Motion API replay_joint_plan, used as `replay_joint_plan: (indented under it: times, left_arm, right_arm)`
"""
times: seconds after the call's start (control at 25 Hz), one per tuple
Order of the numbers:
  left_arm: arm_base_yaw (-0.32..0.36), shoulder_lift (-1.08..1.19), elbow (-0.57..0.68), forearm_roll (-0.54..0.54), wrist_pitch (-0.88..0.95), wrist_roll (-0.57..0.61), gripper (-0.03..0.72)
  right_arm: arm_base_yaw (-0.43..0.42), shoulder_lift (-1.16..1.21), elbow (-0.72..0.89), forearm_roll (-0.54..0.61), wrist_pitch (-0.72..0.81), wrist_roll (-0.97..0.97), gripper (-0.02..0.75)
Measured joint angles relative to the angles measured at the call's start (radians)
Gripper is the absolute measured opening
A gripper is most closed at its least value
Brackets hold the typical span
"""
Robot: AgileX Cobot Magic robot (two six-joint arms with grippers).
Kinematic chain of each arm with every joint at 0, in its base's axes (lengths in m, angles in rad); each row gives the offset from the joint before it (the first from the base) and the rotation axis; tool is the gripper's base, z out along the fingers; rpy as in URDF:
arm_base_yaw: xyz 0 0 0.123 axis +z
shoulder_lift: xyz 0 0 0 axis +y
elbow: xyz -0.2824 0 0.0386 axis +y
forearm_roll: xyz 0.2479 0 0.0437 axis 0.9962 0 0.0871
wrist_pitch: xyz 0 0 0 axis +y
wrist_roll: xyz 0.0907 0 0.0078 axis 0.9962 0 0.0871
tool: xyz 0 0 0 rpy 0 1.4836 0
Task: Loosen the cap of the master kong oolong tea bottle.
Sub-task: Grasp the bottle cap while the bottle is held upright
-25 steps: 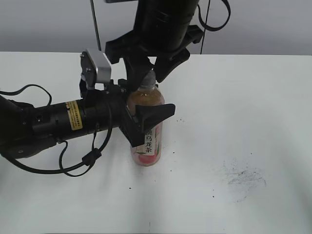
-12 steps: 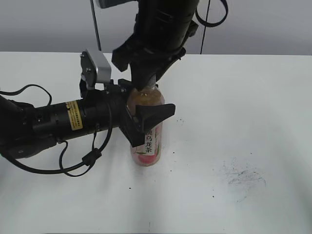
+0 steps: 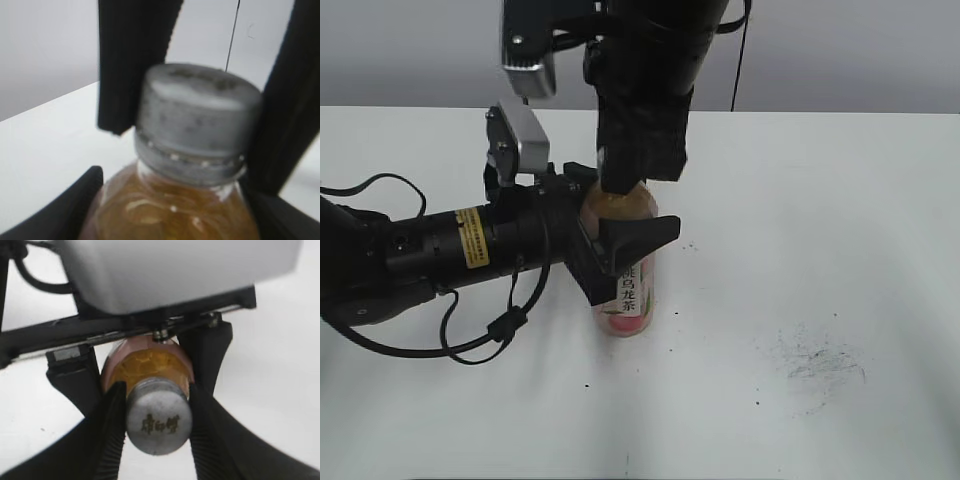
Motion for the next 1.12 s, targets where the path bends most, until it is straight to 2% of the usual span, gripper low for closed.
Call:
replay_joint_plan:
  times: [0.2,0.4,0.64,0.84,0.96,1.12]
  left_arm:
    - [-0.001,0.000,0.000,0.004,0.000,0.009,0.447]
    - [-0.001,0.000,0.000,-0.004,0.002,0.007,0.447]
    - [-0.001,0.000,0.000,-0.037,0.013,-0.020,0.447]
    - [0.000,0.000,0.000,-0.040,0.015,-0.022,0.447]
    - [0.000,0.001,0.000,-0.040,0.016,-0.022,0.447]
    - [0.000,0.001,-0.001,-0.040,0.016,-0.022,0.447]
  right_arm:
    - [-0.001,0.000,0.000,0.043,0.009,-0.545,0.290]
    - [0.000,0.000,0.000,0.053,0.019,-0.976,0.290]
    - [0.003,0.000,0.000,0.042,0.019,-1.321,0.151]
    - [0.003,0.000,0.000,0.034,0.019,-1.316,0.146]
    - [0.003,0.000,0.000,0.034,0.018,-1.182,0.163]
    - [0.003,-0.010,0.000,0.038,0.018,-0.857,0.227]
